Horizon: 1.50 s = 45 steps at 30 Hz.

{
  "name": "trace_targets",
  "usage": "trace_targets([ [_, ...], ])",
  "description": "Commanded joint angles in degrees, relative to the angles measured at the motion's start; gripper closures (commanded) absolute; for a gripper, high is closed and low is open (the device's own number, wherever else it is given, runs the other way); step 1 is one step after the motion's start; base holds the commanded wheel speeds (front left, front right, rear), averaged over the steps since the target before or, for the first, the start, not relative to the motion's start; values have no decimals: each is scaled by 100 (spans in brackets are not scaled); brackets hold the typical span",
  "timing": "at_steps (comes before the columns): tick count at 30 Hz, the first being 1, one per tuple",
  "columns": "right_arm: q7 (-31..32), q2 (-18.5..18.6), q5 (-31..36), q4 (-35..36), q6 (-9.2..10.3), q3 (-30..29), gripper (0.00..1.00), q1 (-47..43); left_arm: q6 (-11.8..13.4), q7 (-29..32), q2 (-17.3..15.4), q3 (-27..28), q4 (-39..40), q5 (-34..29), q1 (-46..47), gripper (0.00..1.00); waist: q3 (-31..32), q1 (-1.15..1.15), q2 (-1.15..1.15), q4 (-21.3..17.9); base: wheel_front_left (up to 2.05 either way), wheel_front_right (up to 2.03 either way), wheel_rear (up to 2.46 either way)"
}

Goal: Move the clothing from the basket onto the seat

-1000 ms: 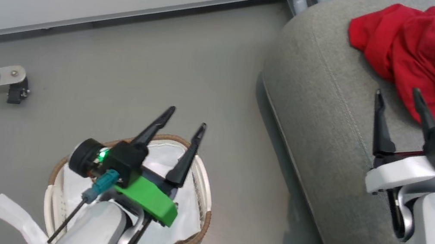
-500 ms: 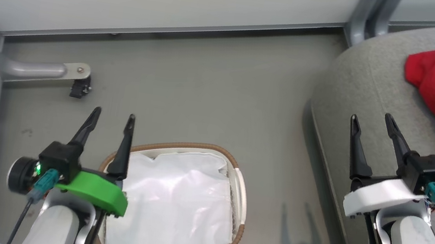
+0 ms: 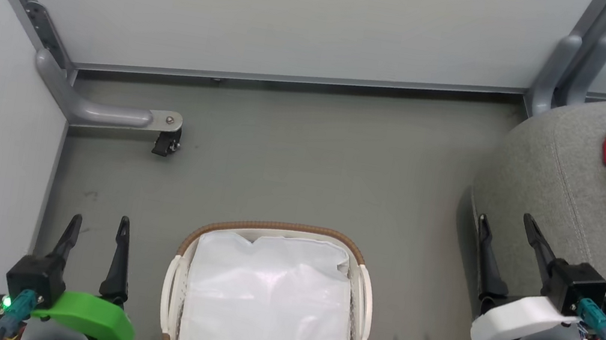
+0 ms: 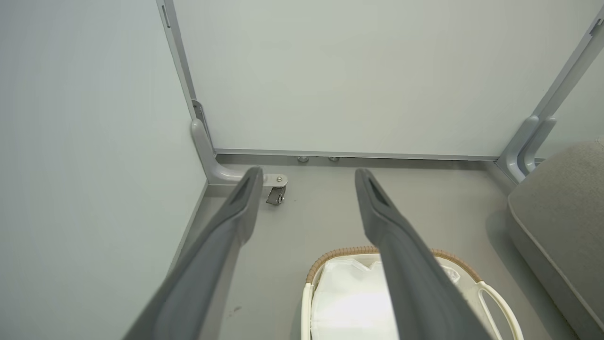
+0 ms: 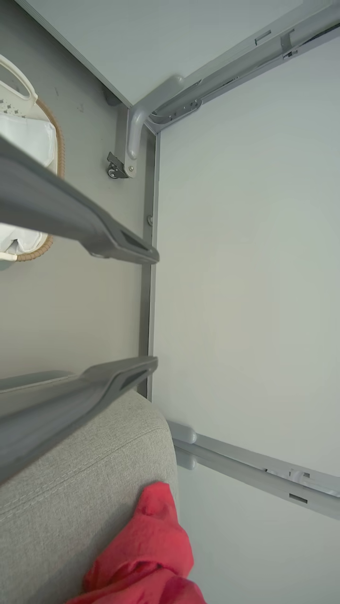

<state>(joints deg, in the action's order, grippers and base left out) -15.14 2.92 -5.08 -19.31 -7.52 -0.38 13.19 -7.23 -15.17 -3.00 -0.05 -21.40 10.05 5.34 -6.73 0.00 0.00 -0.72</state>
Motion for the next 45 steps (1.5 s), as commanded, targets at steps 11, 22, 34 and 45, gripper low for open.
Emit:
trace_targets([
  [11, 16, -45, -77, -209, -1, 3, 100, -332, -7, 14, 30, 141, -164, 265, -253, 100, 195, 0, 0, 91, 0, 0, 0],
  [22, 343, -44, -1281, -154, -1, -108, 100, -380, -9, 325, 32, 225, -76, 1379, -196, 100, 233, 0, 0, 90, 0, 0, 0],
  [34, 625, -35, -2508, -14, 0, -176, 100, -452, -12, 620, 27, 291, 73, 2506, -147, 100, 277, 0, 0, 88, 0, 0, 0],
  [45, 871, -27, -3500, 80, 1, -245, 100, -490, -15, 868, 22, 348, 184, 3416, -97, 100, 317, 0, 0, 86, 0, 0, 0],
])
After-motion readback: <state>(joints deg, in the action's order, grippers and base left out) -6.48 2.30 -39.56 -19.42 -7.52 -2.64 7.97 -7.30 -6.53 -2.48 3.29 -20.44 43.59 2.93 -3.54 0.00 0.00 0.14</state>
